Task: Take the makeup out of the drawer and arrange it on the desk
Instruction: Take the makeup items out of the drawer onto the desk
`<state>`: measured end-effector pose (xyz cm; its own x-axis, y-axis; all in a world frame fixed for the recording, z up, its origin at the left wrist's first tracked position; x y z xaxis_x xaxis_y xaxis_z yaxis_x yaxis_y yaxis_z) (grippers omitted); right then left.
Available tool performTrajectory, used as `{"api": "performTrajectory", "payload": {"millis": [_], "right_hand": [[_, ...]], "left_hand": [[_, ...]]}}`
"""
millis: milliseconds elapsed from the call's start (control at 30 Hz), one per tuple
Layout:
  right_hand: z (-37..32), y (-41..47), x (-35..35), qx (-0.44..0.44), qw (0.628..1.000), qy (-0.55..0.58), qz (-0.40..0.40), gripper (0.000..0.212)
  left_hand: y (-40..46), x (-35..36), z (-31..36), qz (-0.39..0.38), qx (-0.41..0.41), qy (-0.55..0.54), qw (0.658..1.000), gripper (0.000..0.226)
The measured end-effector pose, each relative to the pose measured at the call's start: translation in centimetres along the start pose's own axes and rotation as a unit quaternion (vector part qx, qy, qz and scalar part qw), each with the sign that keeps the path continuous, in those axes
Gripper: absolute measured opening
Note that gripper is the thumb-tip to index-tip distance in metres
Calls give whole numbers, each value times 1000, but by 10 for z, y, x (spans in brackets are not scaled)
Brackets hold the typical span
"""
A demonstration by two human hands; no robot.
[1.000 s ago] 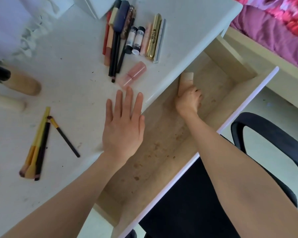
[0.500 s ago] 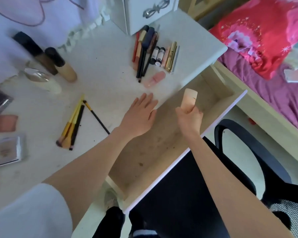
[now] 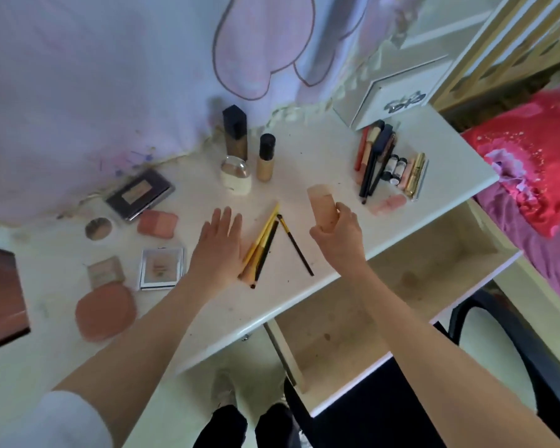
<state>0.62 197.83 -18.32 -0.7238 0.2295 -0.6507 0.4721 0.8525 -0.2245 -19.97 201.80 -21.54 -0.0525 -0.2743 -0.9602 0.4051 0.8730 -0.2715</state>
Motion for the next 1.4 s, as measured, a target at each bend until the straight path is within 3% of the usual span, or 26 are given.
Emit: {"api": "performTrajectory", "payload": {"millis": [167,467,800,1167,1400], "right_hand": [[-19,42,25,9,999,-42,-6,62],[-41,102,50,47,992,-120,-8,64],[-54,121,71,-81,990,-105,-51,37],[-5,42,53,-69,974,-182,-116,56],[22,-37,18,-26,993,-63,-97,48]], "left_hand": [[16,13,-21,-43,-16,-12,999,57],[18,29,-18,-20,-39,-56,997,65],[23,40,-19,-59,-36,-75,995,65],[29,42,-22,-93,-48,-80,991,66],[32,34,-29,-60,-45,-99,992,56]]}}
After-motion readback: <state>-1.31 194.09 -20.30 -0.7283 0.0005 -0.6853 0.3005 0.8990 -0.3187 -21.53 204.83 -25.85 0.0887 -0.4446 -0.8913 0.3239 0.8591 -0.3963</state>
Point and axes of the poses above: each hand's wrist, its own y-axis towards the middle knuckle, its own x-axis out of the palm, z = x × y, the point moved 4 cm from there along y, towards the middle knuckle, and after that the axes turned 4 degrees about y, right-handed, at the moved point
